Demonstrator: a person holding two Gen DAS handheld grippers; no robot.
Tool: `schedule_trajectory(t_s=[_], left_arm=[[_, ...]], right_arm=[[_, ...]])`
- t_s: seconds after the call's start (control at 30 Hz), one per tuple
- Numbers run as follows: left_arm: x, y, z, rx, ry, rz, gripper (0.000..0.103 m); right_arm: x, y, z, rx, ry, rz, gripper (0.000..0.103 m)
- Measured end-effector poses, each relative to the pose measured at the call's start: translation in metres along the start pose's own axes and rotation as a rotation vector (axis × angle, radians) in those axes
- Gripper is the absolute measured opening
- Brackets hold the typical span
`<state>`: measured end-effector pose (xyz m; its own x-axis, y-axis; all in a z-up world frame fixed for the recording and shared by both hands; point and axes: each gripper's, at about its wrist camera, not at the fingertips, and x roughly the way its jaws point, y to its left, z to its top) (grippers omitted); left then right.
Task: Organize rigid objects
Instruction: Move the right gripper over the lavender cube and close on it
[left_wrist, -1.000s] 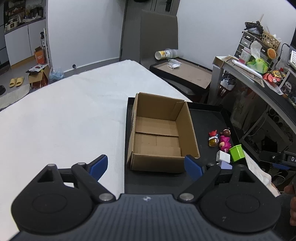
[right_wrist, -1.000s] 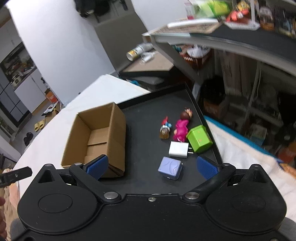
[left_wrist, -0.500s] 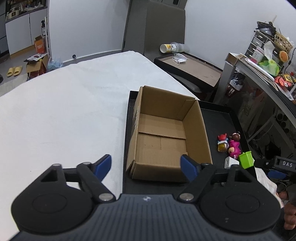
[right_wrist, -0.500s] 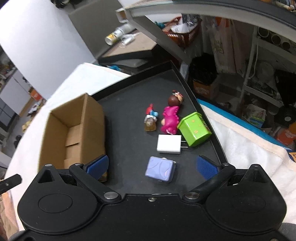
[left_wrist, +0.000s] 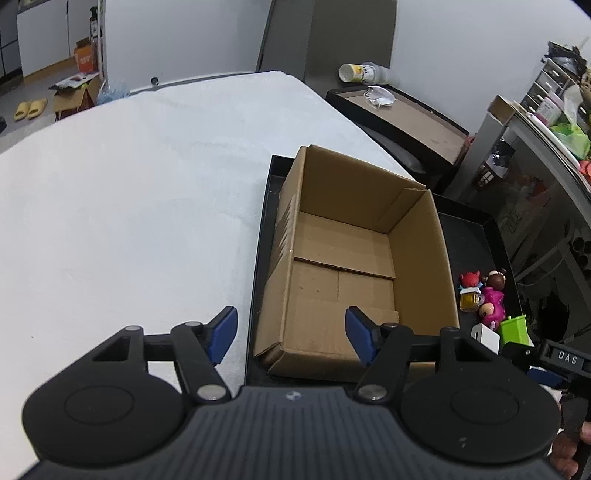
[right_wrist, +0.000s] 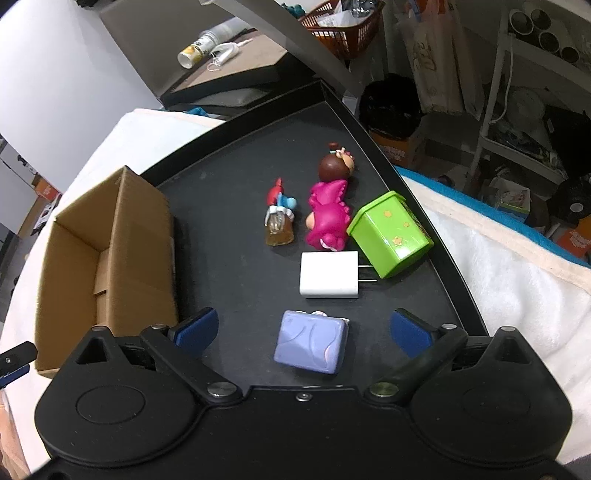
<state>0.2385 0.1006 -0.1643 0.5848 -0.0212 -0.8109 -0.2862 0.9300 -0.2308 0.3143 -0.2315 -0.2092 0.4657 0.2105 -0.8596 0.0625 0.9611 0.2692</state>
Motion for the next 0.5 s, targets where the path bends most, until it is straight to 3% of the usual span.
schedule_trajectory(t_s=[0.27,0.4,0.5], left_arm=[[0.017,0.002,0.006,-0.004,0.038,0.027,0.061],[0.025,0.001,0.007,0.007,0.072,0.023,0.041],[0.030,-0.003,0.002,0.052,0.080,0.046,0.018]], right_arm=[[0.016,0.004,0.001,-0.016,0.022,-0.019,0.100],[0.023,0.004,0.001,-0.015,0.044,-0.033,0.098],[0.028,0.001,0.000,0.002,0.063,-0.048,0.088]])
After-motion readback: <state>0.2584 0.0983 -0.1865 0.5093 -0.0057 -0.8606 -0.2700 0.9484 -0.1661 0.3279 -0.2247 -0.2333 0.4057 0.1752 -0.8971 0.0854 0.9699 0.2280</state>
